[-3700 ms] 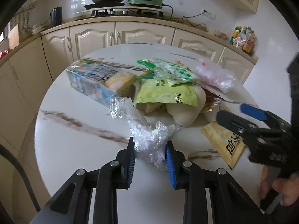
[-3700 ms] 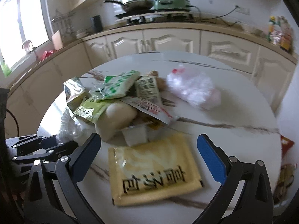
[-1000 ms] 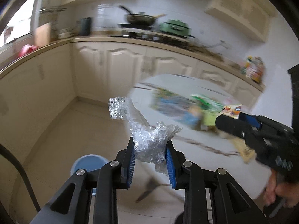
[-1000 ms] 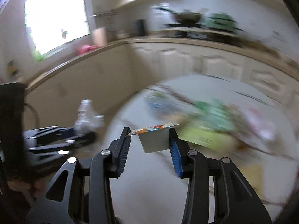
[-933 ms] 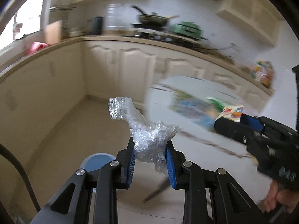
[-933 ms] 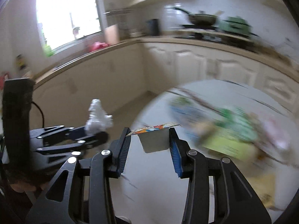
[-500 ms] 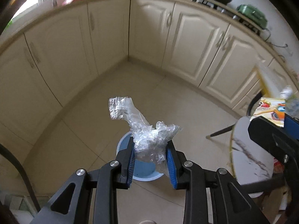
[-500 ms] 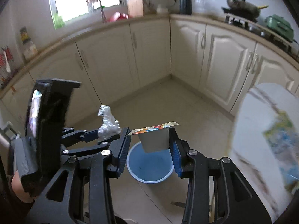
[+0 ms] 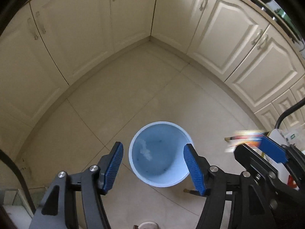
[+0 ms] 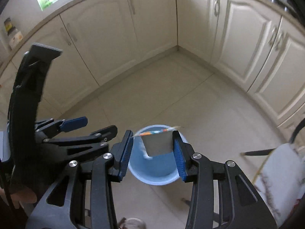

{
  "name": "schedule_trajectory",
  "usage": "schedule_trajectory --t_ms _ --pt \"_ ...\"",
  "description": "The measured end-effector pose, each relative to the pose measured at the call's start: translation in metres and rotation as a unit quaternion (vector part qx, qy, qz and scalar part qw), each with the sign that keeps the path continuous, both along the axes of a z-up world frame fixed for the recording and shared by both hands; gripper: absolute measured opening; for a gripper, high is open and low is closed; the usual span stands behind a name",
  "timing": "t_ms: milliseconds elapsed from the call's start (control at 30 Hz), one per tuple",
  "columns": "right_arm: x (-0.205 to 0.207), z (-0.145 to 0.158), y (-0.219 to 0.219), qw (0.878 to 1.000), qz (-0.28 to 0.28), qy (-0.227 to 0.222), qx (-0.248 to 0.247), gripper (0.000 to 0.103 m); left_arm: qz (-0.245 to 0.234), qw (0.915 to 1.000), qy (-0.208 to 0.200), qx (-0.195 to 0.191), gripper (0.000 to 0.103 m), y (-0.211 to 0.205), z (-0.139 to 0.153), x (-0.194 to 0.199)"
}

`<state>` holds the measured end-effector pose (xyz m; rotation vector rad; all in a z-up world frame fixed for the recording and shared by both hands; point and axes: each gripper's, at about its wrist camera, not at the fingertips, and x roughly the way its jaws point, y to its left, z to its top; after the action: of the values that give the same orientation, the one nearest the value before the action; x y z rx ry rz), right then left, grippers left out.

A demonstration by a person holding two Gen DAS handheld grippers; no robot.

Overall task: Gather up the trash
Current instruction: 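Carry wrap and cup over the blue bucket and open both tools, then return to the table and close the right tool on the white plastic bag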

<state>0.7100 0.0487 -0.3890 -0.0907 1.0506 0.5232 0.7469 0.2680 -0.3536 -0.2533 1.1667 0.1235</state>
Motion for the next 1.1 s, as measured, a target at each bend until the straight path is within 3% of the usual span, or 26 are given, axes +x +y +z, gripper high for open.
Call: schedule_trajectory --t_ms 100,167,233,367,600,667,800,967,1100 --pt "0.009 -0.005 -0.002 1.0 -0.003 -0.001 0.02 0.05 0.014 0.9999 -0.006 -0.002 0.062 0.003 0.0 -0.008" --pt "0.011 -0.004 -0.005 1.0 -0.016 -0.004 0.021 0.074 0.019 0.9997 -0.015 -0.007 0.062 0.01 0.005 -0.019" --pt "0.01 0.001 -0.008 0.999 -0.019 -0.004 0.037 0.08 0.024 0.9994 -0.026 -0.005 0.062 0.013 0.015 -0.03" --pt "-0.007 0.028 -0.01 0.998 -0.031 -0.041 0.02 0.089 0.035 0.9973 -0.063 0.018 0.062 0.008 0.049 -0.054" --pt "-0.071 0.116 -0.038 0.987 -0.082 -0.139 0.013 0.096 0.018 0.9811 -0.186 0.049 0.062 -0.045 0.145 -0.108" --pt "-0.097 0.149 -0.061 0.978 -0.105 -0.179 0.016 0.102 0.005 0.973 -0.227 0.043 0.067 -0.068 0.174 -0.127" --pt "-0.143 0.211 -0.115 0.96 -0.144 -0.237 0.028 0.103 -0.039 0.9577 -0.284 0.022 0.079 -0.124 0.212 -0.175" --pt "-0.19 0.252 -0.198 0.943 -0.197 -0.267 0.03 0.103 -0.127 0.9408 -0.313 0.031 0.085 -0.215 0.235 -0.215" --pt "-0.223 0.267 -0.279 0.926 -0.257 -0.277 0.01 0.103 -0.188 0.9354 -0.298 0.027 0.085 -0.274 0.234 -0.235"
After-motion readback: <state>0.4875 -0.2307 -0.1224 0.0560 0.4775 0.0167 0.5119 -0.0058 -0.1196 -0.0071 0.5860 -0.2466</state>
